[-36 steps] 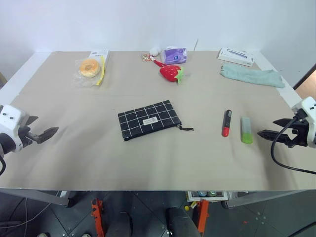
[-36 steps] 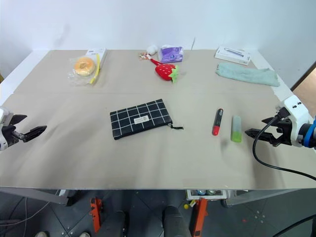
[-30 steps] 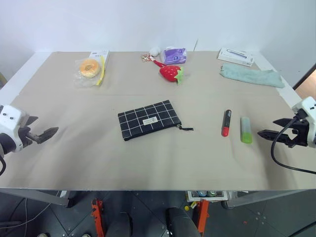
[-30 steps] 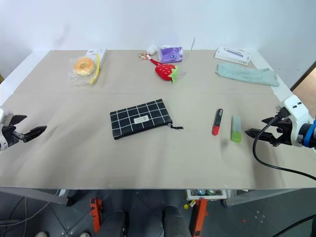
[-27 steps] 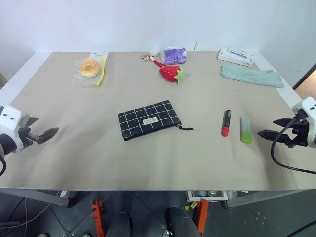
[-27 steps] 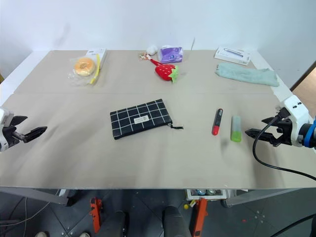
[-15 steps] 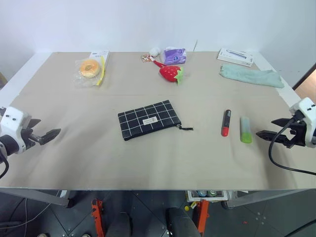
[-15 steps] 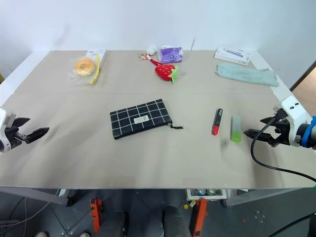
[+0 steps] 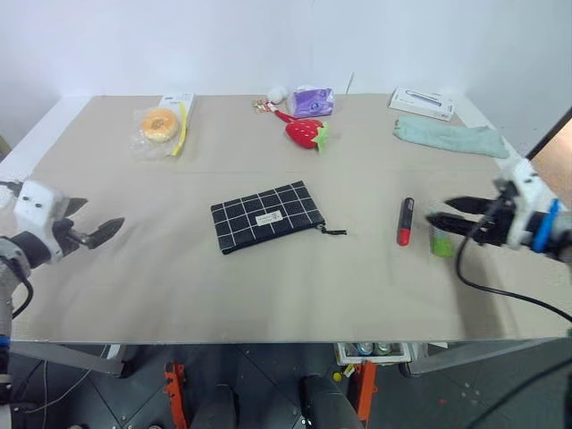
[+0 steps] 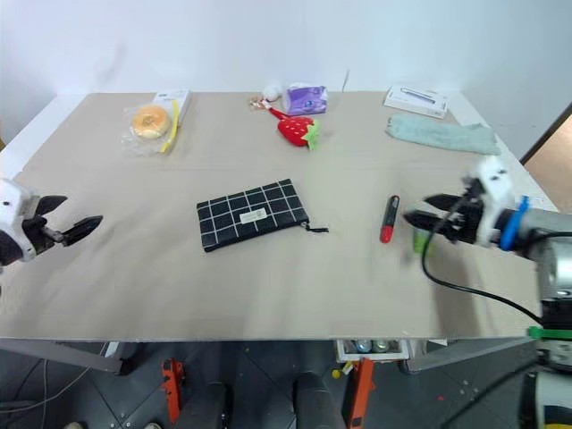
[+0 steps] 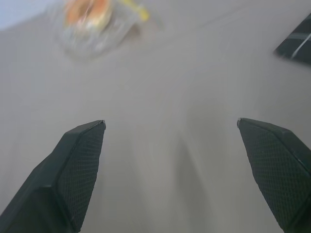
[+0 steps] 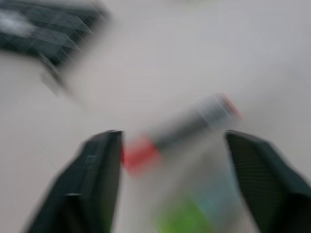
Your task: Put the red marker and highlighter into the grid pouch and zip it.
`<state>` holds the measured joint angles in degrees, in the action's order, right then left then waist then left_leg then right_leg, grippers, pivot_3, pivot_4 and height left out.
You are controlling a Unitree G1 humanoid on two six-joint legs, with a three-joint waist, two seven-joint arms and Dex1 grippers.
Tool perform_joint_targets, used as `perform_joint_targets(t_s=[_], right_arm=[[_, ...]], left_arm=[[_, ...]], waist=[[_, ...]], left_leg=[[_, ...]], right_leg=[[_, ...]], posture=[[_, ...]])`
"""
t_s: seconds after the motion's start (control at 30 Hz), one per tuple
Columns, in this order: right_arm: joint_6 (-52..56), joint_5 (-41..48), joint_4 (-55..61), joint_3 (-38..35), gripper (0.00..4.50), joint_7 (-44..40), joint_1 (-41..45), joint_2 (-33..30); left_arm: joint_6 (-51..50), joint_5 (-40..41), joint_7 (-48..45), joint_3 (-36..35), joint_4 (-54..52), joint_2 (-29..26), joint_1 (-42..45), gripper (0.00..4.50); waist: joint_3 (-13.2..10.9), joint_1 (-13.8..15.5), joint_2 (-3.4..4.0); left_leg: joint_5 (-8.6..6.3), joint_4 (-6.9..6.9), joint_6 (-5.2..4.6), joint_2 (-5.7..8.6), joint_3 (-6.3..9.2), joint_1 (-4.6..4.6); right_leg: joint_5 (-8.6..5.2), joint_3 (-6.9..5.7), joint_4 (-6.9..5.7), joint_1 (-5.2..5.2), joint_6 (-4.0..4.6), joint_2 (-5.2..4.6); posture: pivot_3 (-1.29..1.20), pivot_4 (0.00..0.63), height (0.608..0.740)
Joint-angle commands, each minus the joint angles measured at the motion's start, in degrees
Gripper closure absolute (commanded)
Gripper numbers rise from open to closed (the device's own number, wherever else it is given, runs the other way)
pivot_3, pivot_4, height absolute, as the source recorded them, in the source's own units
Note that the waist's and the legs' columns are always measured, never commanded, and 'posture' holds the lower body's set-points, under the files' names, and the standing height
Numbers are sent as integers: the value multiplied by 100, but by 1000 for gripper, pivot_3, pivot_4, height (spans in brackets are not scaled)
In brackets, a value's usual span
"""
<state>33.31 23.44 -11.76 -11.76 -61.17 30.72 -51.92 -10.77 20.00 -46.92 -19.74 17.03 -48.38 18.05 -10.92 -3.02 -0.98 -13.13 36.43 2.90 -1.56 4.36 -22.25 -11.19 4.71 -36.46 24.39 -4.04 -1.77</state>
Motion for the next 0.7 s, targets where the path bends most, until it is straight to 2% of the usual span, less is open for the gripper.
perform_joint_targets(t_s=[0.03, 0.13, 0.23, 0.33, 0.47, 0.53, 0.7], right_arm=[[439, 325, 977, 143, 2689, 725, 323, 712], [569, 189, 1190, 370, 4361, 1240, 477, 1276], [331, -214, 848, 830, 4447, 2070, 784, 2233], [50, -637, 393, 1137, 4447, 2561, 920, 2808], [-26, -984, 21, 1435, 4447, 3073, 856, 3320], [-78, -1249, -41, 1713, 4447, 3164, 693, 3417], [23, -1538, -208, 1872, 4447, 3476, 404, 3586]], left_arm=[[340, -90, 9, 136, -153, 131, 245, 0], [549, -206, -30, 297, -151, 242, 310, 0], [1279, -653, -63, 759, -27, 395, 443, 0], [2265, -1201, -40, 1183, 306, 523, 638, 0], [3526, -1876, 130, 1654, 752, 629, 866, 0], [4053, -2155, 296, 1815, 998, 692, 952, 0], [5549, -3314, 1121, 2307, 1618, 655, 1144, 0]], waist=[[3, -2, -5], [3, 12, -5], [7, 13, -11], [8, 23, -13], [9, 33, -15], [9, 27, -15], [25, 27, -21]], left_leg=[[0, 2, 0, -3, 0, 1], [1, 3, -1, -10, 2, 3], [1, 2, -1, -9, 2, -1], [1, 2, -1, -10, 3, -1], [1, 1, -1, -8, 4, -11], [1, 1, -1, -8, 4, -12], [-1, -2, -4, -10, 4, -4]], right_leg=[[1, 1, -1, 0, 2, 4], [6, 4, -5, 0, 8, 15], [6, 6, -5, 3, 10, 16], [26, 6, -5, 3, 40, 18], [31, 5, -3, 9, 50, 15], [31, 5, 2, 9, 50, 15], [31, 5, -1, 6, 50, 18]], posture=[[0, 150, 739], [0, 150, 739], [0, 150, 739], [0, 150, 739], [0, 150, 739], [0, 150, 739], [0, 150, 739]])
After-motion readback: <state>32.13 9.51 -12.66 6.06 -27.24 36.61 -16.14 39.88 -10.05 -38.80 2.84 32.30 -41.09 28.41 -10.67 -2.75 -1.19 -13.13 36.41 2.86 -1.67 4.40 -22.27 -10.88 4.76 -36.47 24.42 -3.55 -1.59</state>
